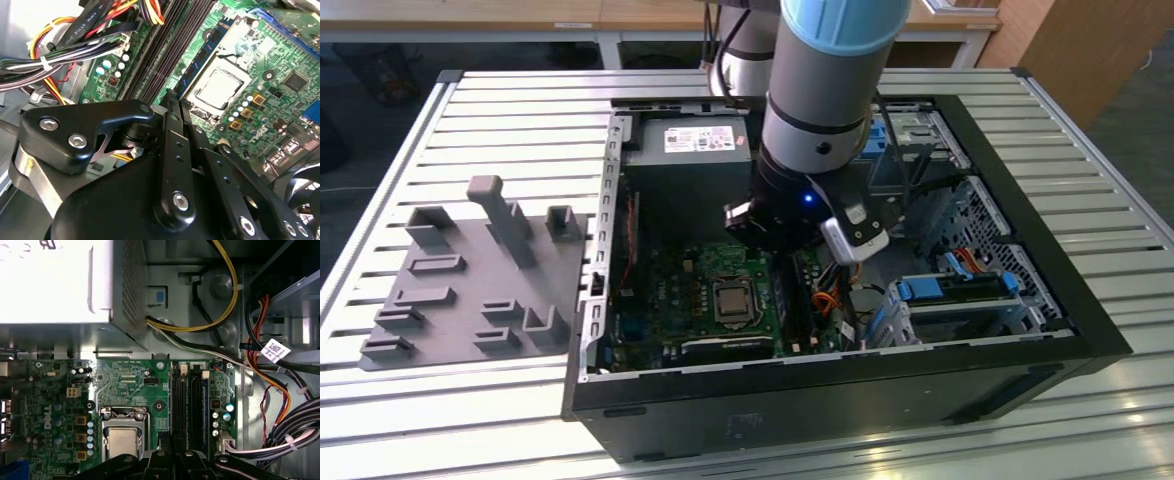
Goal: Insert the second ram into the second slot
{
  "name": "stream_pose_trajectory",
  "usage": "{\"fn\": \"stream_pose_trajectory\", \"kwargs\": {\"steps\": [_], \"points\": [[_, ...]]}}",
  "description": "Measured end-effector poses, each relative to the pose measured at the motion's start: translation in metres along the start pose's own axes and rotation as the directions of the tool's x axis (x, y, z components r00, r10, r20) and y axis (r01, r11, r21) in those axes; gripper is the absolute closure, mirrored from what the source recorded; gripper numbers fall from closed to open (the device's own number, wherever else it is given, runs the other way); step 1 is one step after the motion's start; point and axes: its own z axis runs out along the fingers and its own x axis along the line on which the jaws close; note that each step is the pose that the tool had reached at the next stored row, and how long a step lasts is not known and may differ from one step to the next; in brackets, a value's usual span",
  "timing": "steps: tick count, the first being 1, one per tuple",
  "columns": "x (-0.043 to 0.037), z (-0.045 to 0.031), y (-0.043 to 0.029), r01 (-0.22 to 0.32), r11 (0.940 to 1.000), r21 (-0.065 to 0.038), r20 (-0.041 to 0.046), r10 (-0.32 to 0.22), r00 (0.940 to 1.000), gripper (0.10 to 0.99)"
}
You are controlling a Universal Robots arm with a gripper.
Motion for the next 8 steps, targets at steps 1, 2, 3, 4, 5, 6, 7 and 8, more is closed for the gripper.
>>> {"fn": "stream_pose_trajectory", "kwargs": {"steps": [1,2,3,4,5,6,7,8], "points": [[-0.0009,0.0007,0.0000,0.000,1.0000,0.000,-0.0003,0.000,1.0000,0.953],[-0.0017,0.0013,0.0000,0.000,1.0000,0.000,-0.0005,0.000,1.0000,0.953],[-0.0024,0.0018,-0.0001,0.000,1.0000,0.000,-0.0007,0.000,1.0000,0.953],[-0.0031,0.0021,-0.0003,0.000,1.0000,0.000,-0.0008,0.000,1.0000,0.953],[-0.0035,0.0023,-0.0007,0.000,1.0000,0.000,-0.0009,0.000,1.0000,0.953],[-0.0036,0.0025,-0.0015,0.000,1.0000,0.000,-0.0010,0.000,1.0000,0.953],[-0.0037,0.0026,-0.0025,0.000,1.0000,0.000,-0.0010,0.000,1.0000,0.953],[-0.0037,0.0028,-0.0037,0.000,1.0000,0.000,-0.0010,0.000,1.0000,0.953]]}}
